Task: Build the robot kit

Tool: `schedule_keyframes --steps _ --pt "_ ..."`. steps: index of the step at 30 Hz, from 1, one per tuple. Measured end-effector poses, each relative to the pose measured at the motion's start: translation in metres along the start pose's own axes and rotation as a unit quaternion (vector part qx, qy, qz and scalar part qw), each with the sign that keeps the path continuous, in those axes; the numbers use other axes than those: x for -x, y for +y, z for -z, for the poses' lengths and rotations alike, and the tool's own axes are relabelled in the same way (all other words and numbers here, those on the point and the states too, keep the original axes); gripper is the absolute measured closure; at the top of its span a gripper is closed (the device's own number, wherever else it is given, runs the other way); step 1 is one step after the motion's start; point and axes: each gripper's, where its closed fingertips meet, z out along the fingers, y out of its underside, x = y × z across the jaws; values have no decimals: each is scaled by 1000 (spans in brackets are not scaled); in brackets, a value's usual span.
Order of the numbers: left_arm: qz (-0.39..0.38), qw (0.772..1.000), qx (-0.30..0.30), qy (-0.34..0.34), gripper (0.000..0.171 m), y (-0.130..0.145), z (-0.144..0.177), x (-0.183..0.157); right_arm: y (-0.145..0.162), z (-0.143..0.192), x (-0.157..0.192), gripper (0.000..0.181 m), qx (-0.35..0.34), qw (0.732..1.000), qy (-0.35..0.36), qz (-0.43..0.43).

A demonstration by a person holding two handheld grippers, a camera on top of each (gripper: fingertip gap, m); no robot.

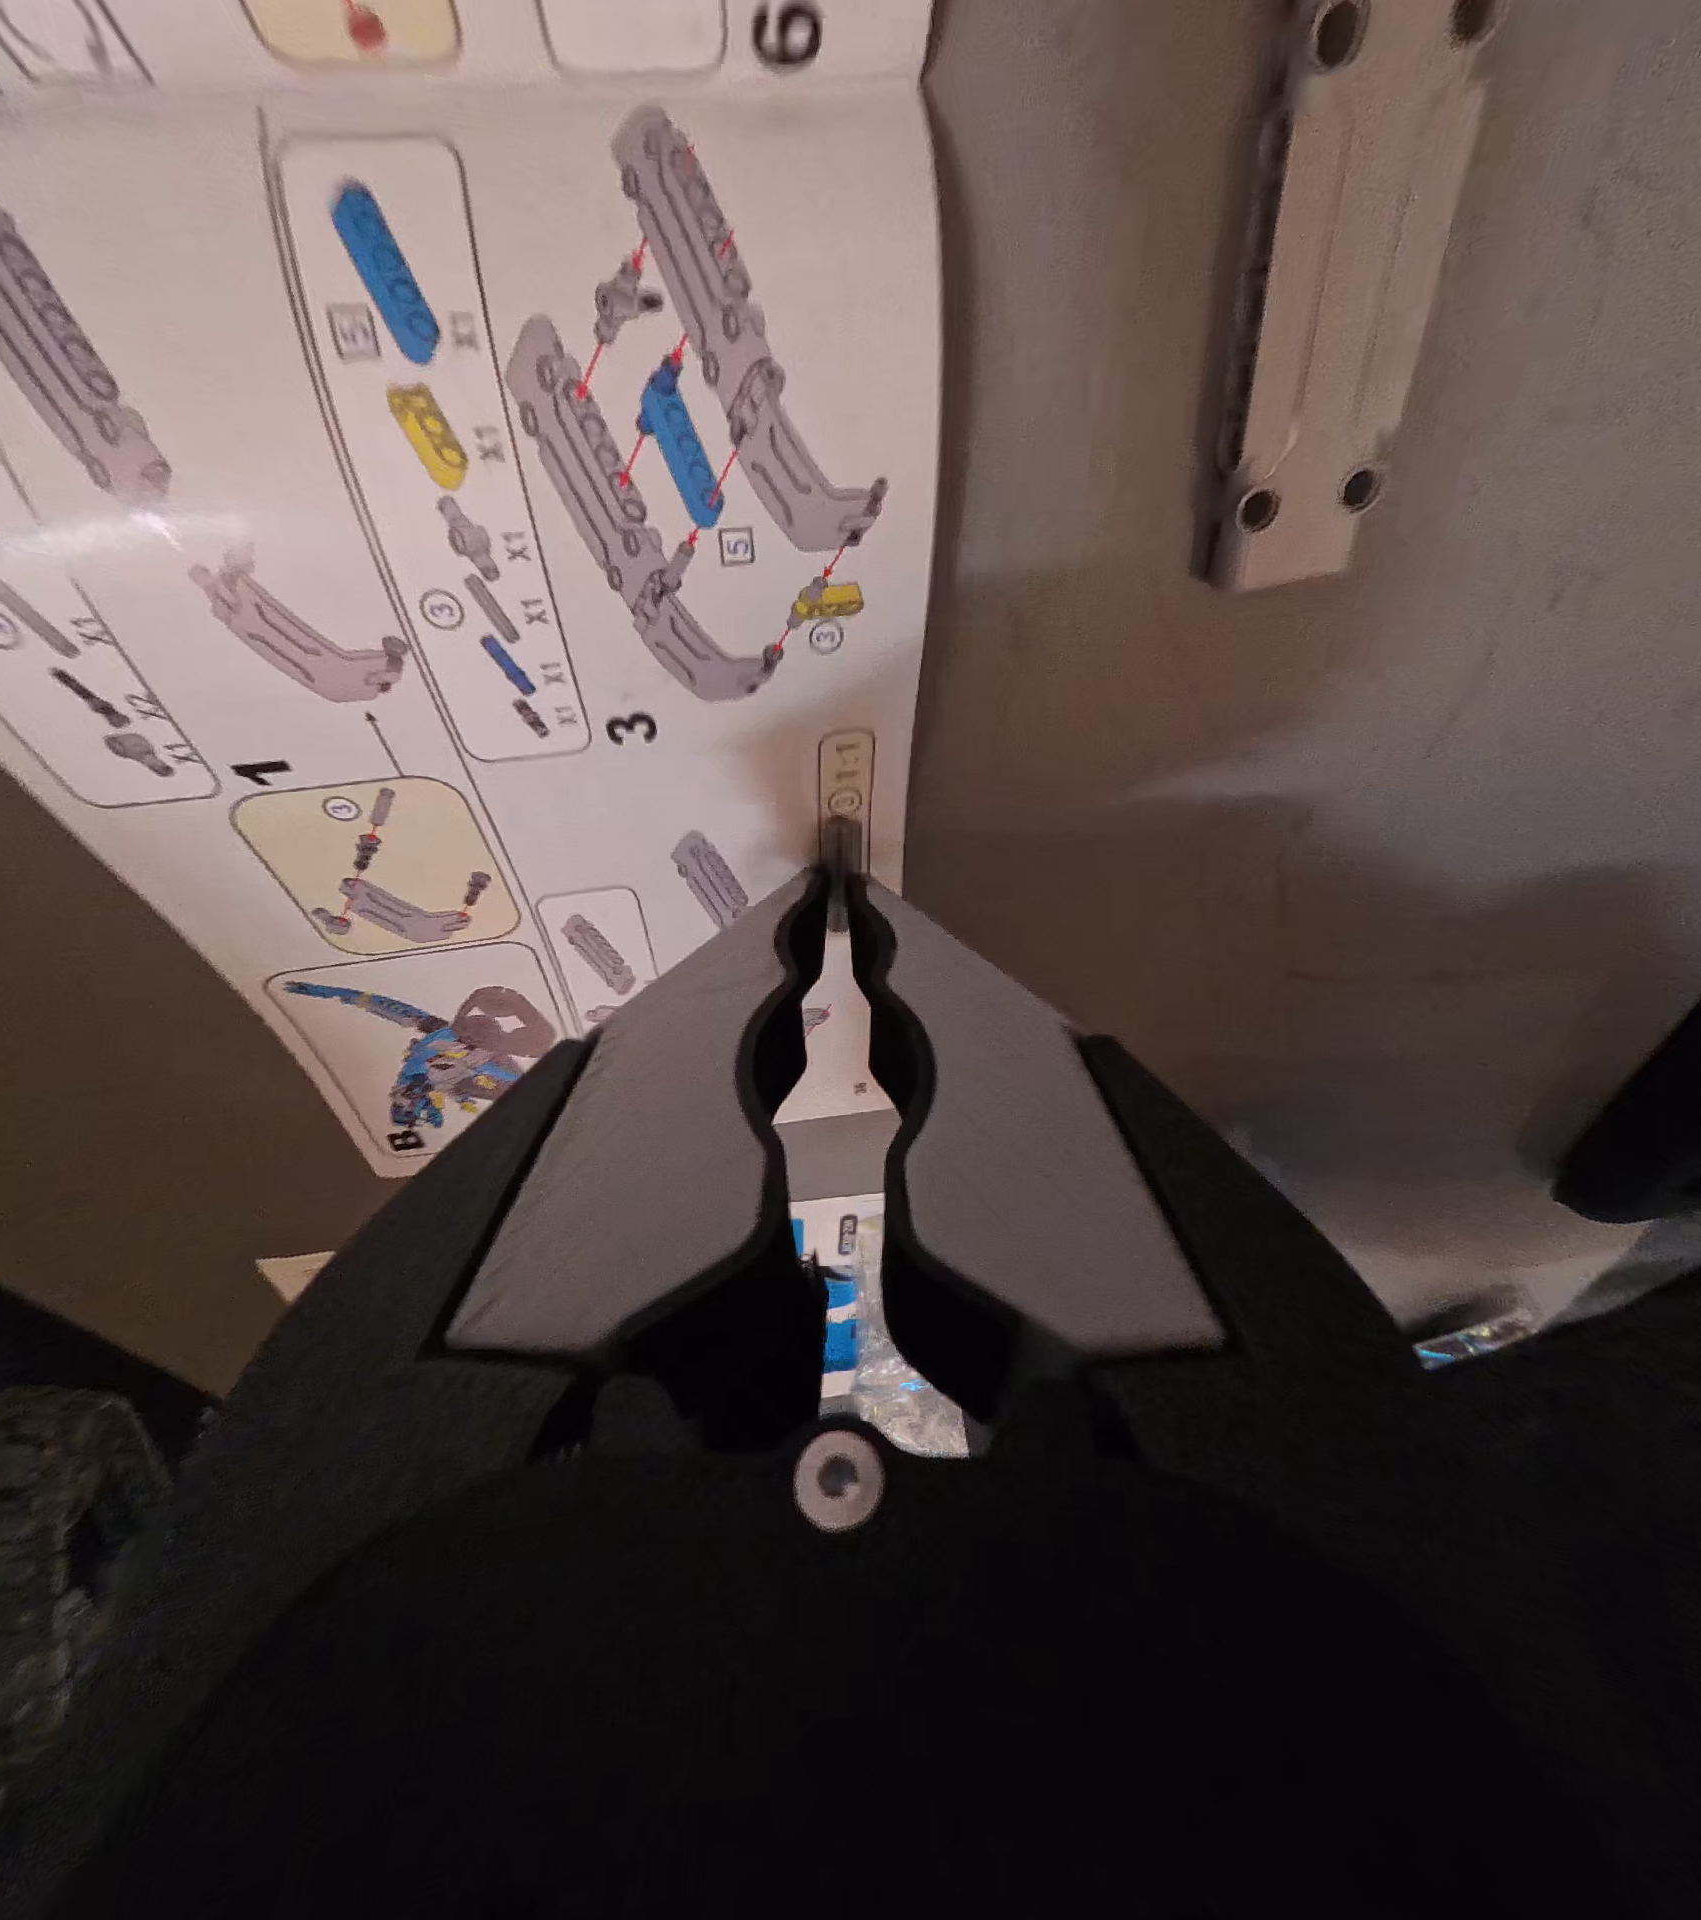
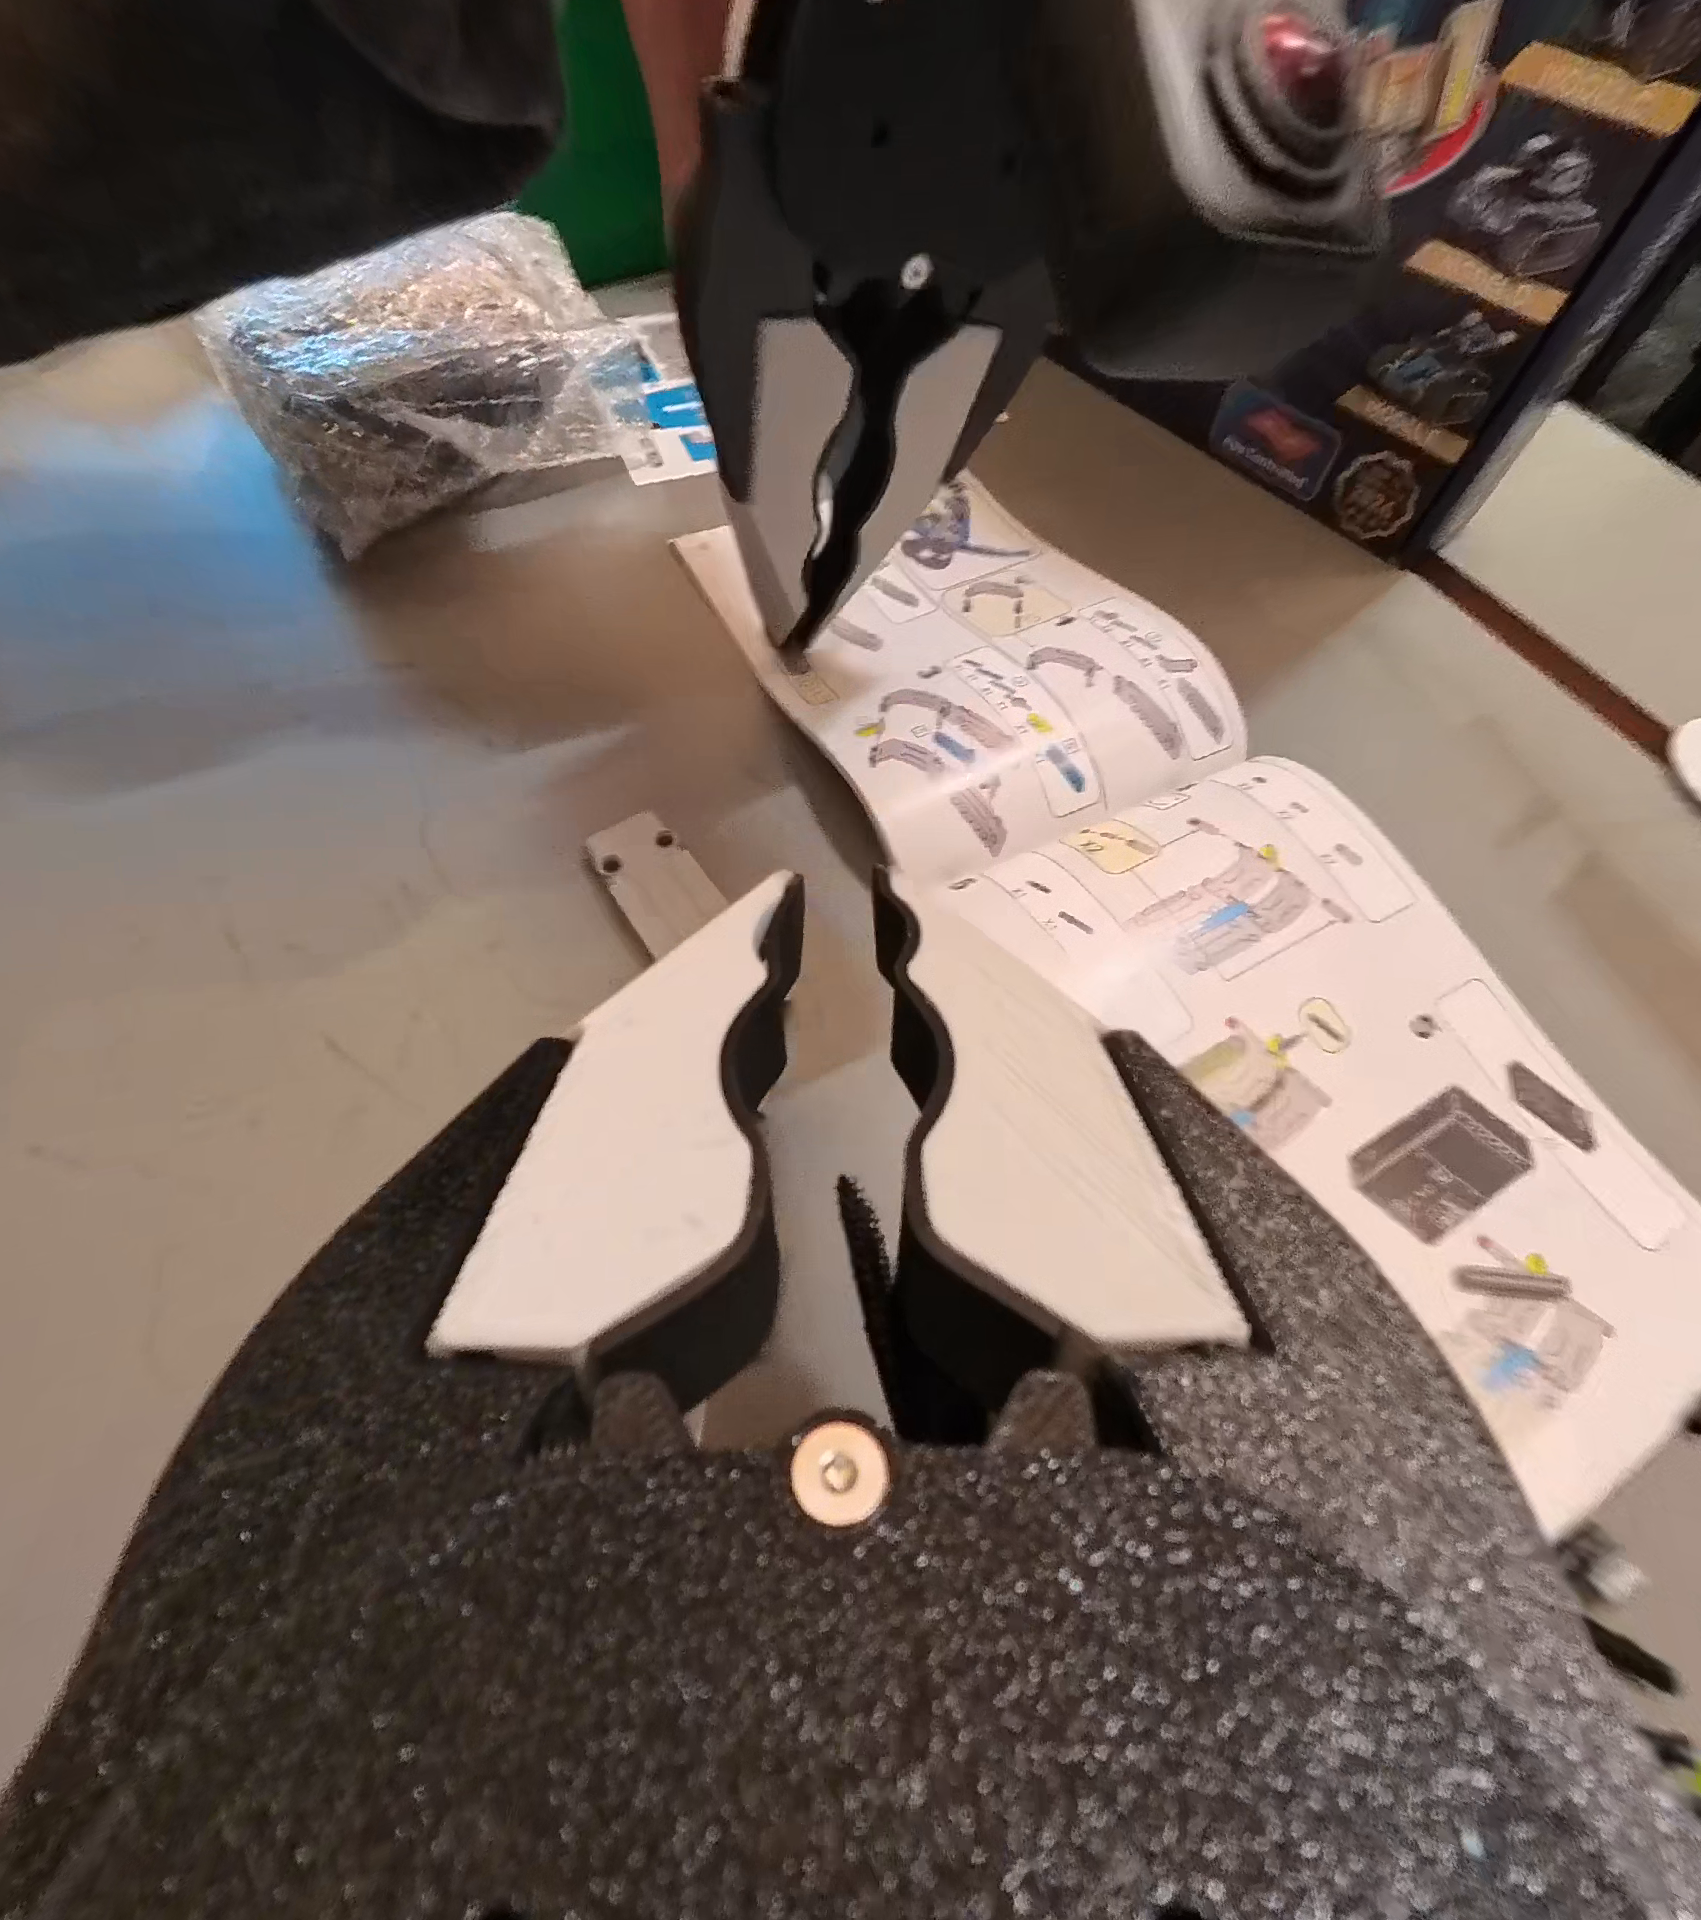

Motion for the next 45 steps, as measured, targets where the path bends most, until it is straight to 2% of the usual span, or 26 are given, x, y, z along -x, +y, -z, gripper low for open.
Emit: schedule_keyframes --steps 2,6,7,11,13,19,27,28,30,33,36,38,39,41,43,45 --pt "-12 999 -40 -13 169 -17 18 -7 -3 16 -16 169 -14 999 30 1" --pt "-73 977 -197 -28 169 -95 74 -40 13 68 -53 167 -48 987 96 -117" --pt "-98 973 -208 -29 169 -111 78 -50 22 78 -62 167 -42 983 129 -126" --pt "-167 969 -181 -27 169 -163 61 -63 55 105 -87 171 21 961 252 -108" --pt "-181 972 -153 -3 169 -178 44 -66 64 108 -94 170 41 953 279 -112" --pt "-225 970 -93 16 169 -188 7 -71 63 107 -93 170 34 955 271 -119" --pt "-206 972 -90 65 168 -183 3 -84 67 103 -93 170 40 957 254 -135" --pt "-205 972 -96 62 166 -184 3 -83 68 102 -93 170 42 957 251 -138" --pt "-190 973 -125 48 147 -191 9 -79 69 101 -93 170 46 958 248 -140" --pt "-169 969 -172 50 146 -191 31 -79 69 100 -91 170 47 959 245 -136" --pt "-126 959 -251 38 144 -172 75 -85 65 99 -85 170 41 962 237 -126" --pt "-62 932 -357 27 144 -151 123 -97 58 96 -77 170 32 968 220 -119" --pt "-5 912 -411 -2 144 -134 147 -96 55 93 -72 170 29 971 210 -113" --pt "151 850 -495 -96 144 -82 180 -84 47 88 -60 171 22 976 191 -101" --pt "291 774 -543 -144 147 -26 181 -89 38 80 -45 171 17 981 165 -97" --pt "410 704 -557 -160 147 13 154 -98 25 73 -31 170 8 985 142 -98"
